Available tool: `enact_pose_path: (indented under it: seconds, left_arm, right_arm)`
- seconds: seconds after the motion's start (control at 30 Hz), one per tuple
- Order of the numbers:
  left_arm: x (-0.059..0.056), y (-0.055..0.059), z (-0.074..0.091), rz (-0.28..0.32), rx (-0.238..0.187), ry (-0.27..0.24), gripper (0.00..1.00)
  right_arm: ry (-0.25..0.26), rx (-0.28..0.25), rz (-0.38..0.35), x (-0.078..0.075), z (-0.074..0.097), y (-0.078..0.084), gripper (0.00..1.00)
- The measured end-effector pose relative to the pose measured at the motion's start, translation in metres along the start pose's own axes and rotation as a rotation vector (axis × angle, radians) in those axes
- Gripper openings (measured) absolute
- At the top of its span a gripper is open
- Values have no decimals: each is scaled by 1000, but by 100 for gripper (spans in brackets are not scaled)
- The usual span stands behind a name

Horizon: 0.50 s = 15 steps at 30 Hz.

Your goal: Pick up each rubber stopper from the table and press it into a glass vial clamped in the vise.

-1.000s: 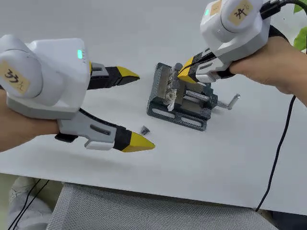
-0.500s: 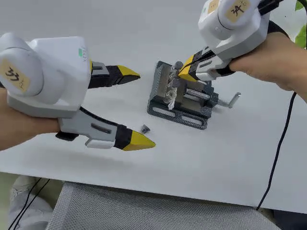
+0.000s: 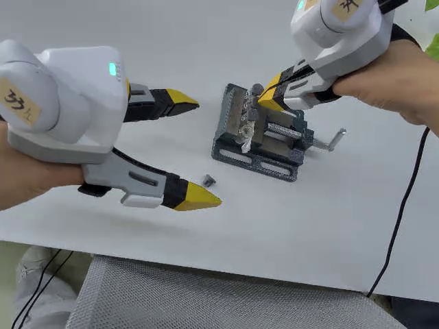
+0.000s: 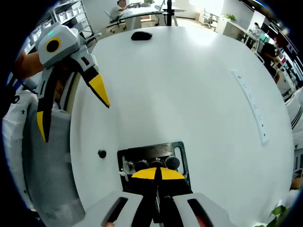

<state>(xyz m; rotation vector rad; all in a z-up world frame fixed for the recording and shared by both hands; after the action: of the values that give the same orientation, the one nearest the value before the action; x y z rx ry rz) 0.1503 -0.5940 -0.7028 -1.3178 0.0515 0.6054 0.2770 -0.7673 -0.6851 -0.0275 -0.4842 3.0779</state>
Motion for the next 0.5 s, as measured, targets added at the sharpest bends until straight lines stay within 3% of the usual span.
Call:
enact_pose_path:
  seconds: [0.1, 0.5]
  left_arm:
    - [0, -1, 0, 0, 0, -1, 77]
    - [0, 1, 0, 1, 2, 0, 76]
  right_arm:
    - [-1, -22, -7, 2, 2, -2, 0]
    - [-14, -18, -3, -1, -4, -1, 0]
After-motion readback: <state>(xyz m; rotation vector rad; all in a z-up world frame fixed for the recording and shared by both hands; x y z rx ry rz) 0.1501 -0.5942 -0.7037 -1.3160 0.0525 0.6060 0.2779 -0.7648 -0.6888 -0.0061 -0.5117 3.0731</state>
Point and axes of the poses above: the centre of the closed fingertips' face, and the gripper's own axes: z roughly backward along the fingers, x roughly to its left, y roughly out of its underside, the point moved 10 cm from there along z, roughly backward along the fingers, and after that the axes turned 8 degrees about z, right-handed, at the moved point
